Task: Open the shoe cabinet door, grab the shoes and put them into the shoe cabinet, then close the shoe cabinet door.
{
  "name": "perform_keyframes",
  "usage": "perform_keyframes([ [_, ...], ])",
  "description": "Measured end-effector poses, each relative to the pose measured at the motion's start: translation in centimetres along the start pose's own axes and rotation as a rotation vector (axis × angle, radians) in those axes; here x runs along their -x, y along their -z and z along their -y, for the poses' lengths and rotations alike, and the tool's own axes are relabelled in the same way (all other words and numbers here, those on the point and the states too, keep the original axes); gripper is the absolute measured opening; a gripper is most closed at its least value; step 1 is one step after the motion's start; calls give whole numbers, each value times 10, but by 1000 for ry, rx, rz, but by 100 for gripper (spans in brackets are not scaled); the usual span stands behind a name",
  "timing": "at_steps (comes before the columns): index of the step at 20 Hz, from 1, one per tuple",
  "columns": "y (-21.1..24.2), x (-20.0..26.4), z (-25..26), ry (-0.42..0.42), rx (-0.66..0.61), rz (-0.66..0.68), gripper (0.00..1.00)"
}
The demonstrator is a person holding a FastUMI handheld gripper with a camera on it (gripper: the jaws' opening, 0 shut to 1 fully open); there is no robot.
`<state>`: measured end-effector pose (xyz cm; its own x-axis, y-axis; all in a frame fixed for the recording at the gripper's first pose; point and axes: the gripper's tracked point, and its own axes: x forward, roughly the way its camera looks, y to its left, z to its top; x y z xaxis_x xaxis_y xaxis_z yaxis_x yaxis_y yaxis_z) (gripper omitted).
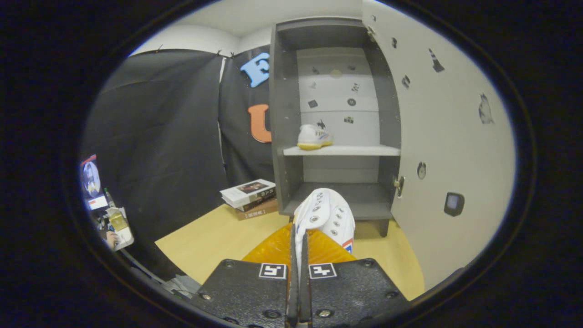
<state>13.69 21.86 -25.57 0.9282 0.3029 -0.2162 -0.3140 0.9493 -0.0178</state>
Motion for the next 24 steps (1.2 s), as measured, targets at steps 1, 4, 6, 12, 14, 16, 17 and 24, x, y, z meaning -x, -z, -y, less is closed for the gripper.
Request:
perform_keyframes([
  [1, -18, 8, -5, -11, 5, 23, 5],
  [4, -67, 29, -16, -29, 8, 75, 5],
  [6, -100, 40, -26, -44, 16, 117, 5],
  [12, -176, 64, -45, -64, 33, 163, 5],
  [14, -194, 62, -40, -56, 36, 148, 5],
  [16, -217, 55, -34, -27, 38, 136, 5],
  [17, -229, 50, -29, -4, 44, 139, 5],
  [24, -279, -23, 11, 168, 135, 134, 5],
])
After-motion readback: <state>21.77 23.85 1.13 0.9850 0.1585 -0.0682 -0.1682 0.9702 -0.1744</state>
